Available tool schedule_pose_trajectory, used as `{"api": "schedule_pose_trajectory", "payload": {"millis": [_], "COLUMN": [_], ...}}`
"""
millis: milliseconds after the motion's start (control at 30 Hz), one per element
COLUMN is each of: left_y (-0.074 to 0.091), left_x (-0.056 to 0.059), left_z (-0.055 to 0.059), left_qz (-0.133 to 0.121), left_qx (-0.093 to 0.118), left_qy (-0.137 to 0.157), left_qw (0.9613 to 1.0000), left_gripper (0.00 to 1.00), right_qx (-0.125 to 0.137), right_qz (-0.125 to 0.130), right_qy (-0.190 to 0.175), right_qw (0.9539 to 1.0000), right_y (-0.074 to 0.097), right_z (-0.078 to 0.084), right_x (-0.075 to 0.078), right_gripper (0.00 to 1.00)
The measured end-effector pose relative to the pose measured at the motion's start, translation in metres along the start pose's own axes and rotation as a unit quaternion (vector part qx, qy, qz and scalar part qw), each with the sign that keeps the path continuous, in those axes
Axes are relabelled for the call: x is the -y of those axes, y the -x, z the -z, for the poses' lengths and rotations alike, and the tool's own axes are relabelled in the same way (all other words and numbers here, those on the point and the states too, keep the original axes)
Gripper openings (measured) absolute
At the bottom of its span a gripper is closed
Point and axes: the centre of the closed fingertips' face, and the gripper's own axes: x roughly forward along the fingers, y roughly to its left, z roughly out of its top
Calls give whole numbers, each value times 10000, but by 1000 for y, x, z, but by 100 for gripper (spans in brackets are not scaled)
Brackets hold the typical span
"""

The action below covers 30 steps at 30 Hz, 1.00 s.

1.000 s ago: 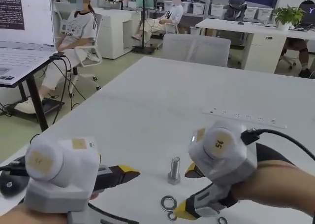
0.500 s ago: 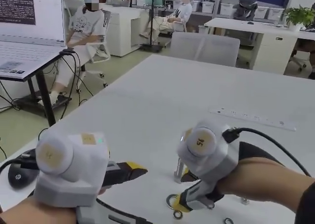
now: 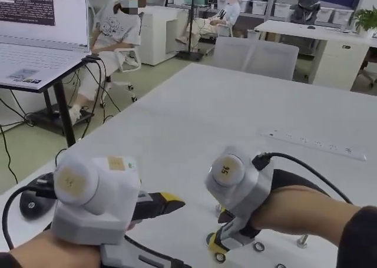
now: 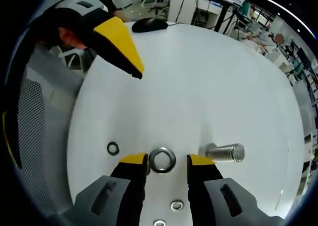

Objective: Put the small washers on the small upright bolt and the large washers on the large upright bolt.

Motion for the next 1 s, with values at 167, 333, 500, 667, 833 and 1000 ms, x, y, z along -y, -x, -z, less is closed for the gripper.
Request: {"api": "schedule_pose_trajectory", "payload": {"millis": [167, 333, 500, 667, 833, 1000], "left_y": [0, 0, 0, 0, -1, -1], "left_x": [0, -1, -2, -2, -2, -2], "left_z": [0, -1, 0, 0, 0, 0], "left_qz": [-3, -7, -13, -13, -16, -23], "left_qx": [7, 20, 18, 18, 7, 25], "left_qy": [7, 25, 29, 38, 35, 45], "left_qw": [10000, 10000, 10000, 10000, 10000, 10000], "left_gripper": [89, 89, 89, 89, 89, 88], "right_qx": [-98, -107, -143, -179, -268, -374], "right_qz": [-61, -130, -195, -262, -334, -321], "right_qy": [-38, -116, -286, -372, -341, -361], "right_qw": [9999, 9998, 9993, 9988, 9985, 9981], "right_y": [-3, -4, -4, -3, -3, -3], "right_z": [3, 3, 7, 11, 11, 12], "right_x": [-1, 1, 2, 2, 2, 1], "right_gripper": [33, 32, 30, 28, 28, 27]}}
